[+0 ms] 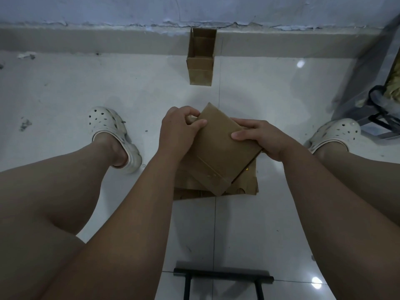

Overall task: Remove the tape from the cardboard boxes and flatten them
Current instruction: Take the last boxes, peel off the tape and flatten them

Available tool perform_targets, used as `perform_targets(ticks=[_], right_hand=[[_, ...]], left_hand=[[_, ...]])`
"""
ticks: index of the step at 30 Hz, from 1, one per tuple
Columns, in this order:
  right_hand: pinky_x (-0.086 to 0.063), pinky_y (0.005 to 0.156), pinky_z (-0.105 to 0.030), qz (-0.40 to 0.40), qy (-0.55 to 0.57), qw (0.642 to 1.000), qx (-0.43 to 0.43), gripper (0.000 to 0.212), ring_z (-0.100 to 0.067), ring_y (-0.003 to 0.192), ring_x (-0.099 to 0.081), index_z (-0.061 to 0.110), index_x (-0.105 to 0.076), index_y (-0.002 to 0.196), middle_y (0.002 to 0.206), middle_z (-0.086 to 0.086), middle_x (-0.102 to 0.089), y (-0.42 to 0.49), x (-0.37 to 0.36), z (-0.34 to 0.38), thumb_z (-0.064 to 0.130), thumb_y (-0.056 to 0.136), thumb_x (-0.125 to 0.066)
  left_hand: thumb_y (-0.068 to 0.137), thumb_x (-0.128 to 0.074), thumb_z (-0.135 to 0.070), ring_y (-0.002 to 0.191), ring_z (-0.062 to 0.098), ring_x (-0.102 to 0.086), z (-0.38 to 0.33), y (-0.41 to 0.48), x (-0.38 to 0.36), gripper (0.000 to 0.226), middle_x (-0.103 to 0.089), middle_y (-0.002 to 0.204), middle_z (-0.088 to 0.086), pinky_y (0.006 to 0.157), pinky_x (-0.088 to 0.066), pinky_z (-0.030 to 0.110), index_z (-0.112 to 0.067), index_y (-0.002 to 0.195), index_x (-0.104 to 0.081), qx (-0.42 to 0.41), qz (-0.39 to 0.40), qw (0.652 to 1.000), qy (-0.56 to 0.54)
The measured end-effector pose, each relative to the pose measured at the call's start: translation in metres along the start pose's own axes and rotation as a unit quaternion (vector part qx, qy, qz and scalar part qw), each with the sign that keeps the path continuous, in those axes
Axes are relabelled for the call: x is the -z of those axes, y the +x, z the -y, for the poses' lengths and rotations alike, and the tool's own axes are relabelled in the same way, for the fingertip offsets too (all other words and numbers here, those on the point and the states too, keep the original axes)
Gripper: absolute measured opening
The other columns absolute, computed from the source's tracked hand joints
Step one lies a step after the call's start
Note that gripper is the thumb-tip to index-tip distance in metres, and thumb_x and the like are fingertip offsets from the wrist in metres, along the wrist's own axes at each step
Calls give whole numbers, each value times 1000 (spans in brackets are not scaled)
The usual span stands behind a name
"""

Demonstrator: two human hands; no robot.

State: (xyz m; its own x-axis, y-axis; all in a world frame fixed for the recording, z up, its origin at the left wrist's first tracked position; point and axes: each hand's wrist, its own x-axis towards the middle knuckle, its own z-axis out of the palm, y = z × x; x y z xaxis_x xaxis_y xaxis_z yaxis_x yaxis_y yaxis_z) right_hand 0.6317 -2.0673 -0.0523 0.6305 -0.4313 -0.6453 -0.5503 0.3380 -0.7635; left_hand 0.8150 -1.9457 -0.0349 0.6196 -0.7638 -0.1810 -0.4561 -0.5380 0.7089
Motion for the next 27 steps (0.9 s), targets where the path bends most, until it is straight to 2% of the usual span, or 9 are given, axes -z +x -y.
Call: perform_targets(ticks=[3, 6, 9, 12, 15, 19, 22, 25, 27], right_hand=[[-50, 98, -35, -4, -33, 999, 4, 59, -19, 112, -61, 39, -59, 131, 130, 1, -60, 1, -2, 0, 30, 76, -78], [-49, 94, -29, -1, -36, 999, 4, 56, -16, 111, -60, 43, -60, 127, 131, 5, -58, 1, -4, -2, 31, 76, -78], [-48, 101, -36, -2, -47, 999, -7, 59, -19, 112, -59, 41, -60, 129, 132, 1, -57, 2, -5, -6, 31, 74, -79], [-45, 106, -40, -3, -53, 998, -15, 59, -20, 115, -58, 43, -60, 127, 132, -1, -56, 2, -8, -8, 33, 72, -80], [-43, 107, -40, -3, -62, 998, -18, 59, -20, 117, -56, 42, -61, 126, 133, 0, -56, 2, -6, -7, 34, 72, -81], [-47, 104, -38, 10, -67, 997, -28, 63, -18, 112, -60, 40, -61, 128, 128, 2, -60, 2, -4, -6, 35, 69, -83], [-50, 99, -37, 15, -54, 998, -34, 59, -18, 109, -63, 42, -62, 124, 127, 2, -61, 3, -4, -8, 36, 68, -84], [-52, 95, -35, -52, -17, 998, -11, 52, -16, 108, -60, 45, -64, 114, 130, 5, -55, 7, -9, -15, 40, 66, -85], [-51, 96, -38, -131, 16, 991, 5, 49, -17, 113, -57, 37, -64, 118, 131, 3, -53, 10, -13, -26, 37, 72, -82]], left_hand=[[84, -68, -34, 83, 8, -46, 1, -1, -2, 16, -52, 94, -6, 65, -26, 8, -24, 96, -66, 9, -2, 1000, 5], [84, -69, -32, 73, 6, -48, 3, -1, -2, 10, -52, 75, -14, 61, -30, 12, -23, 88, -66, 34, 7, 999, -20], [84, -69, -29, 68, 4, -48, 6, -1, -1, 9, -50, 66, -15, 60, -32, 15, -20, 83, -68, 36, 28, 999, -21], [85, -67, -28, 74, 7, -52, 8, 0, -1, 11, -58, 75, -10, 63, -35, 17, -19, 81, -69, 43, 31, 998, -16], [89, -62, -28, 75, 10, -52, 8, -2, -1, 13, -57, 72, -12, 66, -35, 20, -19, 83, -69, 38, 19, 999, -2], [92, -58, -27, 95, 14, -56, 6, -7, -1, 20, -68, 104, -1, 83, -38, 23, -20, 107, -70, -12, 32, 999, 14], [87, -65, -33, 91, 11, -53, 5, -7, -3, 32, -66, 108, 2, 85, -41, 27, -22, 117, -65, -18, 53, 998, 14], [86, -66, -35, 90, 11, -54, 8, -9, -10, 30, -64, 104, -3, 83, -43, 27, -25, 114, -65, 34, 26, 999, -10], [86, -64, -36, 93, 14, -58, 12, -13, -17, 25, -64, 102, -4, 83, -46, 30, -26, 109, -67, 83, -6, 996, -40]])
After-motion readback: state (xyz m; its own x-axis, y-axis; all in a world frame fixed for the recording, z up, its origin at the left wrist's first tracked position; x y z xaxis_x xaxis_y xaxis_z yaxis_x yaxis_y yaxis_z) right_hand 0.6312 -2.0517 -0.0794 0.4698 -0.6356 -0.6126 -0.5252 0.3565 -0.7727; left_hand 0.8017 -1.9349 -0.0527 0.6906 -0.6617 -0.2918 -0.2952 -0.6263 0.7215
